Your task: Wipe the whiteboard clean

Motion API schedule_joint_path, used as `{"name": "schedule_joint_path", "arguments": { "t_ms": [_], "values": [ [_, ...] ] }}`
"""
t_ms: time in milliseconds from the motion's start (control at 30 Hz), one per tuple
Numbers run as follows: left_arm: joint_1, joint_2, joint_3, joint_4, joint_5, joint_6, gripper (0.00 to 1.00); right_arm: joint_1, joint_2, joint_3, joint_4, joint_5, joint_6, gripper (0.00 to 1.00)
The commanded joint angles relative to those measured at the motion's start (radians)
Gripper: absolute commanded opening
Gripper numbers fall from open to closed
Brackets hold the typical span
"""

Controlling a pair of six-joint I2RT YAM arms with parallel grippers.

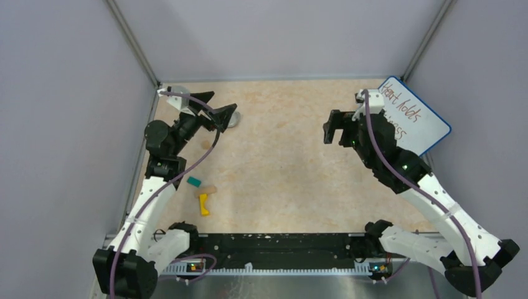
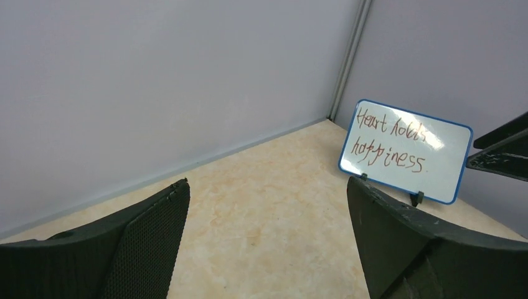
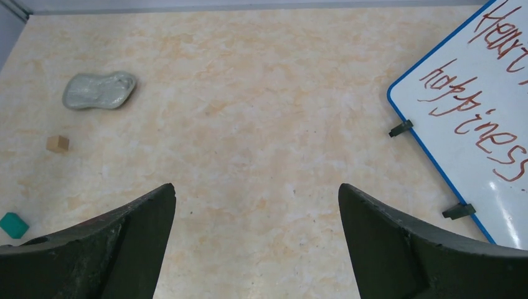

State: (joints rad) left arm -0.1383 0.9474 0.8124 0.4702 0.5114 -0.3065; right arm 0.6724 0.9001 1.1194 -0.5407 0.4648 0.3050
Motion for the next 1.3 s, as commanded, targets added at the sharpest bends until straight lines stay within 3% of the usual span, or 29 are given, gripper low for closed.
{"name": "schedule_joint_path", "arguments": {
  "t_ms": [0, 200, 567, 800, 1067, 1267],
  "values": [
    [-0.055, 0.011, 0.048, -0.02, 0.006, 0.087, 0.99, 0.007, 0.061, -0.018, 0.042, 0.008, 0.015, 0.99],
    [-0.151, 0.008, 0.051, -0.077, -0.05, 0.194, 0.99, 0.007, 0.151, -0.058, 0.09, -0.016, 0.036, 0.99],
    [-0.157, -0.002, 0.057, -0.17, -0.233, 0.271, 0.99, -0.03, 0.345, -0.134, 0.238, 0.096, 0.069, 0.99],
    [-0.158, 0.01, 0.089, -0.241, -0.348, 0.274, 0.99, -0.233, 0.521, -0.028, 0.125, 0.002, 0.332, 0.99],
    [-0.156, 0.055, 0.086, -0.228, -0.287, 0.24, 0.99, -0.492, 0.711, 0.11, 0.009, -0.054, 0.609, 0.98],
    [-0.15, 0.106, 0.114, -0.254, -0.232, 0.222, 0.99, -0.559, 0.833, 0.207, 0.019, 0.047, 0.663, 0.89]
  ]
}}
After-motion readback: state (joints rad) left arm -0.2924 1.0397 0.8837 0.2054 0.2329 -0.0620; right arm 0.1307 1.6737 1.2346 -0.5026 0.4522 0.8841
